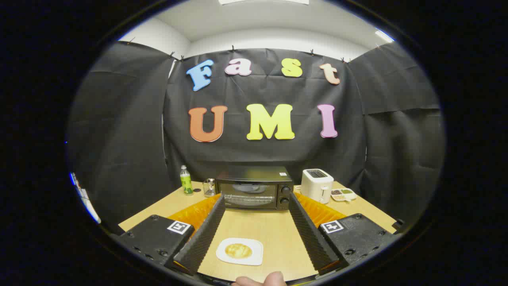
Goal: Open the toaster oven, put the food inside, and close the toaster oven door.
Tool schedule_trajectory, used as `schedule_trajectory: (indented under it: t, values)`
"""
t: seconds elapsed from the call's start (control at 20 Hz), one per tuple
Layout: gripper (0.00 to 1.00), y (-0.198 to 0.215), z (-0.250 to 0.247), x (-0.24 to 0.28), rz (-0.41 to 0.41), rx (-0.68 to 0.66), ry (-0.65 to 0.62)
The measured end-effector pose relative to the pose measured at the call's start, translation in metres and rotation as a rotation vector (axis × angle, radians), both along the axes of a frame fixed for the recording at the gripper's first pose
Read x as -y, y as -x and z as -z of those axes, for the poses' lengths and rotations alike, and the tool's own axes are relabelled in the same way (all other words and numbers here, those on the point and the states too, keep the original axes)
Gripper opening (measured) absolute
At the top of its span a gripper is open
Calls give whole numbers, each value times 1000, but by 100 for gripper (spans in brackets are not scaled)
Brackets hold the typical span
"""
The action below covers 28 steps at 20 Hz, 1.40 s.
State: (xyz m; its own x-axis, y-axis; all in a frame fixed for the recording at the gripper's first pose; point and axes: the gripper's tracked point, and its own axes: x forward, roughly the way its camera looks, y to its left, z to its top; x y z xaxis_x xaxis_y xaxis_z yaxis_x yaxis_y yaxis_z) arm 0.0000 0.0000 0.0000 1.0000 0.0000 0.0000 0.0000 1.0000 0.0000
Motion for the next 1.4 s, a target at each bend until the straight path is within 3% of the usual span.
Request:
schedule_trajectory:
  t: [1.4]
  values:
    - [100, -7, 10, -16, -21, -20, 0]
